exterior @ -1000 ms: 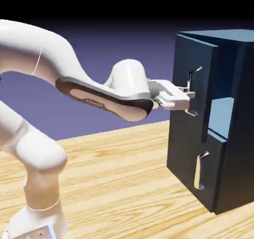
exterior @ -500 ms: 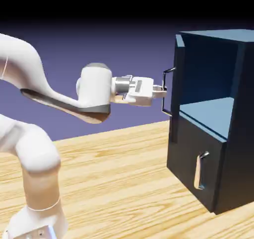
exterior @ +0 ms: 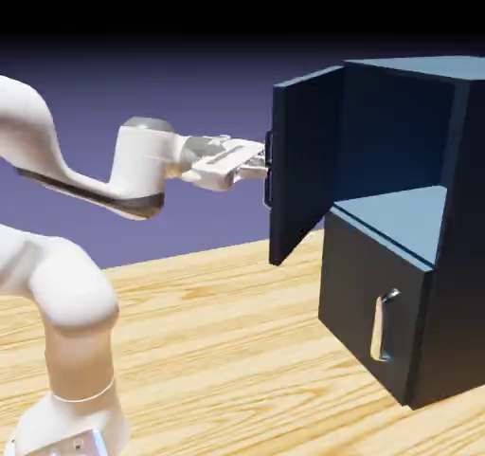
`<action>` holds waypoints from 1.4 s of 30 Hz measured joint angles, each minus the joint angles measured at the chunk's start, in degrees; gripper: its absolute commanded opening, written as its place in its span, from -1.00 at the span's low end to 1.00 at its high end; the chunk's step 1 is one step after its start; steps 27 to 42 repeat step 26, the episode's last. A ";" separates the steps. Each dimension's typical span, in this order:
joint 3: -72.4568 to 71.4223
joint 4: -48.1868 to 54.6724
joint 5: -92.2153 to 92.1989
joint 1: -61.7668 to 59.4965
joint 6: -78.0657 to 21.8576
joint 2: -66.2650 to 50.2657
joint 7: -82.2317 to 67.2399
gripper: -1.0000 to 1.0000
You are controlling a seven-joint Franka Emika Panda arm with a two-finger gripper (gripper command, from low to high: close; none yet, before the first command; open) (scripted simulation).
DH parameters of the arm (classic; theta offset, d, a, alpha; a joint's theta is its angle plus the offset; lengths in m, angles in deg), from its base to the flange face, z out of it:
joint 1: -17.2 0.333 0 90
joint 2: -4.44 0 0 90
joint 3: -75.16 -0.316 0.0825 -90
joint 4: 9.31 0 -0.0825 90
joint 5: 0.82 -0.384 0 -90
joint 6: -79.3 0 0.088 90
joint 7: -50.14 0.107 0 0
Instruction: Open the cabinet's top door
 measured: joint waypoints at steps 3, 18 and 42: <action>-5.93 3.52 -6.60 -0.34 -7.47 -3.81 0.41 -1.00; -32.17 30.32 -23.15 -13.14 -44.68 -31.30 9.15 -1.00; -39.43 42.55 -23.17 -15.21 -61.95 -47.91 17.56 -1.00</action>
